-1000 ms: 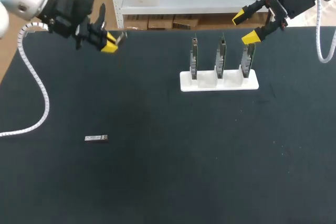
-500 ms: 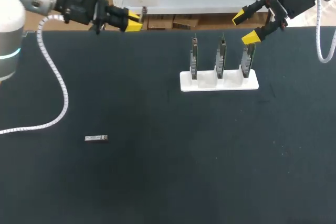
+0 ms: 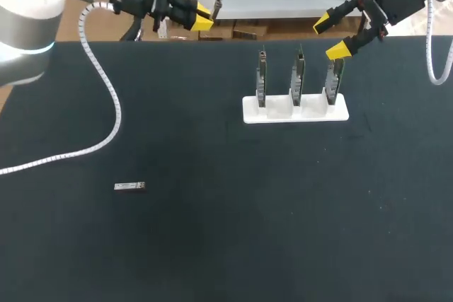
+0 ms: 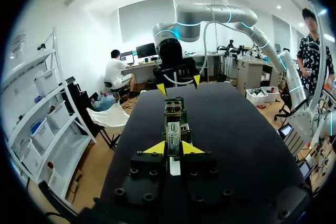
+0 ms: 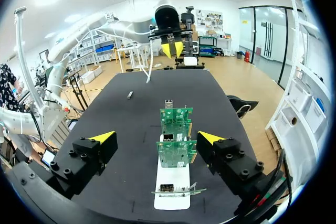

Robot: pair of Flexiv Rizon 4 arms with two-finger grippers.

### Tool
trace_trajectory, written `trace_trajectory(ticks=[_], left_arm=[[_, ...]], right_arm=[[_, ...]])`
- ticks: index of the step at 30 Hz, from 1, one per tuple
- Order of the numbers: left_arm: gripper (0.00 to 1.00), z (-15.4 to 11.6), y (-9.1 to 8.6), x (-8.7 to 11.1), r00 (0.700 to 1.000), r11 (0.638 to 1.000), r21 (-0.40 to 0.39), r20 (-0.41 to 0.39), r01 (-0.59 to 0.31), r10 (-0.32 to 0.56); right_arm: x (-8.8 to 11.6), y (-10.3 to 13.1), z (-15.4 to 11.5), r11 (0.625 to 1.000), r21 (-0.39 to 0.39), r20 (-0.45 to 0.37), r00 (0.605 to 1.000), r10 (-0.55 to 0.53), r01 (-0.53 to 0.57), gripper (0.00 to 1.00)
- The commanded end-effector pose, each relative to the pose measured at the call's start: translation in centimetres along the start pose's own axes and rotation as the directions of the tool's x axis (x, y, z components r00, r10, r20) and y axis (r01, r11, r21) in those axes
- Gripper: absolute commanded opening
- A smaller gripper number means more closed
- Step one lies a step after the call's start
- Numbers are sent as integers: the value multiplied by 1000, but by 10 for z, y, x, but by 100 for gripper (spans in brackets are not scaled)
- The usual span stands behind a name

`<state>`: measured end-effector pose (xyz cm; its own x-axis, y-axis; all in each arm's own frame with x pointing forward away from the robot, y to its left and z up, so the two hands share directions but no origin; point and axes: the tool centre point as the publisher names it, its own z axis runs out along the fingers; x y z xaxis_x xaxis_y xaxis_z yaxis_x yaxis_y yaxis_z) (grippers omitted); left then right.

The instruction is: Pick up the optical module with the left hand, and insert it into the network port with the right hand.

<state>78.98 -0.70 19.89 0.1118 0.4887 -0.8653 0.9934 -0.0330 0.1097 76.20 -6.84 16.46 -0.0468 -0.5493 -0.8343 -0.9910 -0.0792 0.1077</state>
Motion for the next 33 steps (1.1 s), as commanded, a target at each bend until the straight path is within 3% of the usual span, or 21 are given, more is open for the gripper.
trace_trajectory(ticks=[1, 3, 9, 18, 24, 33], left_arm=[[0, 0, 4, 0, 1000, 1000, 16, 0, -1, 1], [0, 0, 4, 0, 1000, 1000, 16, 0, -1, 1], [0, 34, 7, -22, 994, 999, -3, 100, -50, 50], [0, 63, 12, -54, 971, 992, -88, 216, -86, 103], [0, 77, 9, -59, 943, 994, -112, 331, 11, 26], [0, 97, 6, -60, 940, 998, -42, 340, 38, -22]], right_arm=[[0, 0, 0, 1000, 2, -1, 1000, 0, 0, 100], [0, 0, 0, 1000, 2, -1, 1000, 0, 0, 100], [0, 0, 0, 1000, 2, -1, 1000, 0, 0, 100], [0, 0, 0, 1000, 2, -1, 1000, 0, 0, 100], [0, 0, 0, 1000, 2, -1, 1000, 0, 0, 100], [0, 0, 0, 1000, 2, -1, 1000, 0, 0, 100]])
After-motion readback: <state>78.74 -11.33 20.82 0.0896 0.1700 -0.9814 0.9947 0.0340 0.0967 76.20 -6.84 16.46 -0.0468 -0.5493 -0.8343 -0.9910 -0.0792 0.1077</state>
